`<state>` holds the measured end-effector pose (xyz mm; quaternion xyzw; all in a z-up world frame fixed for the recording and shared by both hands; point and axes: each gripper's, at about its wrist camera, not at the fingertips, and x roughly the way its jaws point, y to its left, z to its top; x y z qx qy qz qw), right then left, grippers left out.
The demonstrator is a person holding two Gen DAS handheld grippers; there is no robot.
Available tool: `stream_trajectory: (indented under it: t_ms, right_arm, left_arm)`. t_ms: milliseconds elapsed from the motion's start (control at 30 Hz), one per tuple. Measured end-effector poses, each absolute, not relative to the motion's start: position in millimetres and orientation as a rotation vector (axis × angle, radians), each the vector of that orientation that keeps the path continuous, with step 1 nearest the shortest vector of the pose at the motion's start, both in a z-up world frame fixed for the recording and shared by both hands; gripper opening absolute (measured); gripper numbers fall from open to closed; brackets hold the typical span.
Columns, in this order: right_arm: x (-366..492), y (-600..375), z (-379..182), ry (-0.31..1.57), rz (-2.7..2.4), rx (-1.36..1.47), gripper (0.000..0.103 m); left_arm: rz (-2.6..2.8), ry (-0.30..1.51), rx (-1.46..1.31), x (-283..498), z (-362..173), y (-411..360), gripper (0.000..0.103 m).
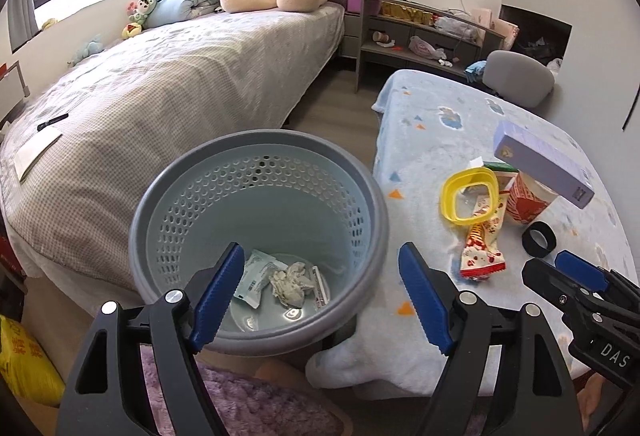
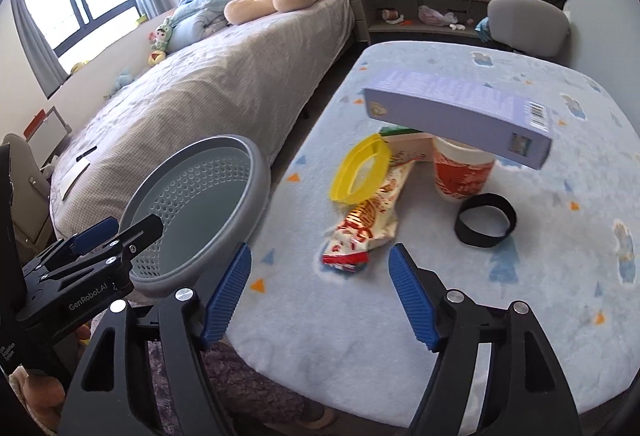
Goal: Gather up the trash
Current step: 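Move both open tools back over the table, then lower the right tool onto the black elastic band and close it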
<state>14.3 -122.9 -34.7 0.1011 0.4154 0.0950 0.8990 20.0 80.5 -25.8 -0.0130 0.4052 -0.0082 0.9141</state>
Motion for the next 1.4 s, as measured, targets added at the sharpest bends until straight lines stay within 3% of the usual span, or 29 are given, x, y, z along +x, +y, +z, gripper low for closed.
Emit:
stream_trajectory:
  t_ms: [533, 1400]
  right_arm:
    - [-19, -204, -56, 0.869, 0.059, 0.295, 0.077]
    - [-21, -242, -68, 0.858, 0.034, 0.328, 0.078]
  left_arm:
    - [-0.143, 0.873, 0.046, 21, -43, -4, 0.077]
    - [-0.158, 0.914, 0.100, 31, -58, -46, 0.077]
